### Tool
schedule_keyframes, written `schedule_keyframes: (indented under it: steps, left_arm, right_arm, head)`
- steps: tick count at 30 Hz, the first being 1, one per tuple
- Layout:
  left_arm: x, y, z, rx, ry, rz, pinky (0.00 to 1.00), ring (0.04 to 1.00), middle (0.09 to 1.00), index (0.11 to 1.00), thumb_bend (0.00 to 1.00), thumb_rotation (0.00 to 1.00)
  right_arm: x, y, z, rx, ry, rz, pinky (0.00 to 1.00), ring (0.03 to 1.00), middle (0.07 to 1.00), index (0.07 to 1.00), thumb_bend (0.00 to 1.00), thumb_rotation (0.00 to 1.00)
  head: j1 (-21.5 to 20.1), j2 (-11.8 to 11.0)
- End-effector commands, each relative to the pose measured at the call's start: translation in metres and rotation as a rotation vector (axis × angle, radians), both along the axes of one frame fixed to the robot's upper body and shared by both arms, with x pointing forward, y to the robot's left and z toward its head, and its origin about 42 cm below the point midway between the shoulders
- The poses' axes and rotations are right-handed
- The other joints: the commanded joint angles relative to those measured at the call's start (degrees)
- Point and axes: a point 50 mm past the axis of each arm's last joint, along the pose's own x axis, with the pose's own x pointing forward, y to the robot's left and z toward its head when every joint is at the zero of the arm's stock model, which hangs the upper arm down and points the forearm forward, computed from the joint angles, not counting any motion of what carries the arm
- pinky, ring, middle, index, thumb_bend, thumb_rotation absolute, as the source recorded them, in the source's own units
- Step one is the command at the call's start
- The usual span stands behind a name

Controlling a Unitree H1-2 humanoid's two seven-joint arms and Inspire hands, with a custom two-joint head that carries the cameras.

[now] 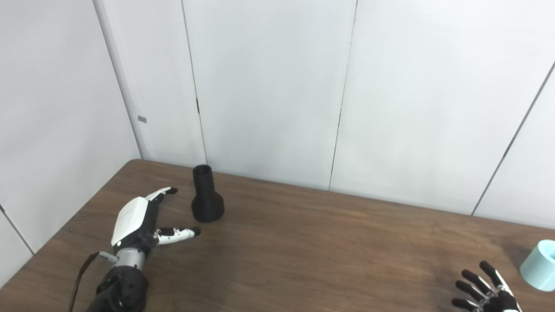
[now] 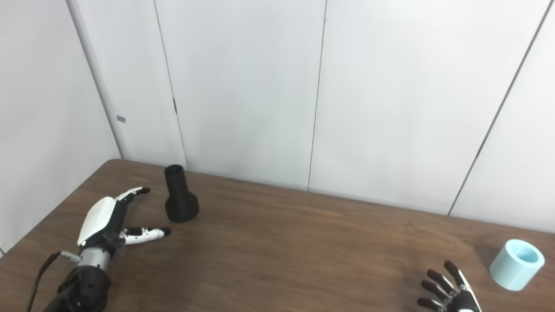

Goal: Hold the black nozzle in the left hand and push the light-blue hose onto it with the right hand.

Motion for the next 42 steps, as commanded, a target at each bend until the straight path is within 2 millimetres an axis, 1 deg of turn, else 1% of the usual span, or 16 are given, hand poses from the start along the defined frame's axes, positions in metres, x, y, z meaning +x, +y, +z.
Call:
schedule_keyframes:
  steps: [1, 4, 8, 14, 19, 22, 24, 28, 34, 40, 42]
  left_arm:
    - [0.018, 0.005, 0.028, 0.084, -0.096, -0.014, 0.98, 0.920, 0.884, 0.825, 0.92, 0.30]
    - [0.029, 0.006, 0.026, 0.109, -0.086, -0.025, 1.00, 0.919, 0.876, 0.820, 0.94, 0.33]
    - [0.043, 0.003, 0.023, 0.165, -0.053, -0.026, 1.00, 0.909, 0.863, 0.815, 0.95, 0.39]
    - [0.060, -0.001, 0.020, 0.163, 0.001, -0.031, 1.00, 0.935, 0.867, 0.816, 0.93, 0.40]
    - [0.073, -0.007, 0.021, 0.172, 0.038, -0.044, 1.00, 0.929, 0.872, 0.827, 0.92, 0.40]
    - [0.079, -0.011, 0.019, 0.166, 0.051, -0.058, 1.00, 0.931, 0.876, 0.827, 0.94, 0.42]
    - [0.081, -0.012, 0.017, 0.164, 0.059, -0.065, 1.00, 0.925, 0.866, 0.830, 0.95, 0.43]
    - [0.087, -0.017, 0.012, 0.172, 0.077, -0.070, 1.00, 0.911, 0.845, 0.833, 0.96, 0.41]
    - [0.093, -0.020, 0.009, 0.168, 0.093, -0.064, 1.00, 0.922, 0.862, 0.830, 0.95, 0.39]
    - [0.098, -0.019, 0.007, 0.178, 0.109, -0.057, 1.00, 0.914, 0.842, 0.810, 0.94, 0.37]
    - [0.100, -0.019, 0.006, 0.181, 0.112, -0.045, 1.00, 0.903, 0.828, 0.783, 0.93, 0.35]
  right_arm:
    - [-0.025, 0.003, -0.030, 0.031, 0.116, -0.009, 0.66, 0.793, 0.828, 0.917, 0.49, 0.97]
    - [-0.027, 0.004, -0.029, 0.034, 0.117, -0.004, 0.66, 0.798, 0.829, 0.918, 0.48, 0.98]
    - [-0.029, 0.005, -0.028, 0.041, 0.121, -0.008, 0.65, 0.802, 0.826, 0.910, 0.48, 0.96]
    - [-0.030, 0.006, -0.026, 0.030, 0.122, -0.007, 0.66, 0.803, 0.822, 0.909, 0.48, 0.97]
    - [-0.031, 0.008, -0.025, 0.031, 0.120, -0.004, 0.67, 0.814, 0.824, 0.917, 0.46, 0.97]
    - [-0.033, 0.010, -0.023, 0.027, 0.112, 0.001, 0.65, 0.805, 0.821, 0.918, 0.45, 0.98]
    - [-0.033, 0.011, -0.023, 0.030, 0.117, -0.002, 0.66, 0.813, 0.824, 0.918, 0.45, 0.98]
    - [-0.034, 0.011, -0.021, 0.028, 0.116, 0.003, 0.66, 0.810, 0.823, 0.922, 0.43, 0.99]
    - [-0.035, 0.013, -0.018, 0.015, 0.119, -0.001, 0.68, 0.807, 0.810, 0.927, 0.40, 1.00]
    - [-0.035, 0.013, -0.018, 0.017, 0.115, 0.000, 0.66, 0.805, 0.811, 0.928, 0.38, 1.00]
    - [-0.036, 0.014, -0.017, 0.014, 0.114, -0.001, 0.68, 0.805, 0.807, 0.930, 0.37, 1.00]
  head:
    - [0.00, 0.11]
    - [0.01, 0.39]
    - [-0.03, 0.54]
    - [-0.34, 0.56]
    - [-0.47, 0.67]
    - [-0.58, 0.76]
    - [-0.66, 0.70]
    - [-0.81, 0.85]
    - [-0.79, 0.92]
    - [-0.78, 1.28]
    - [-0.79, 1.42]
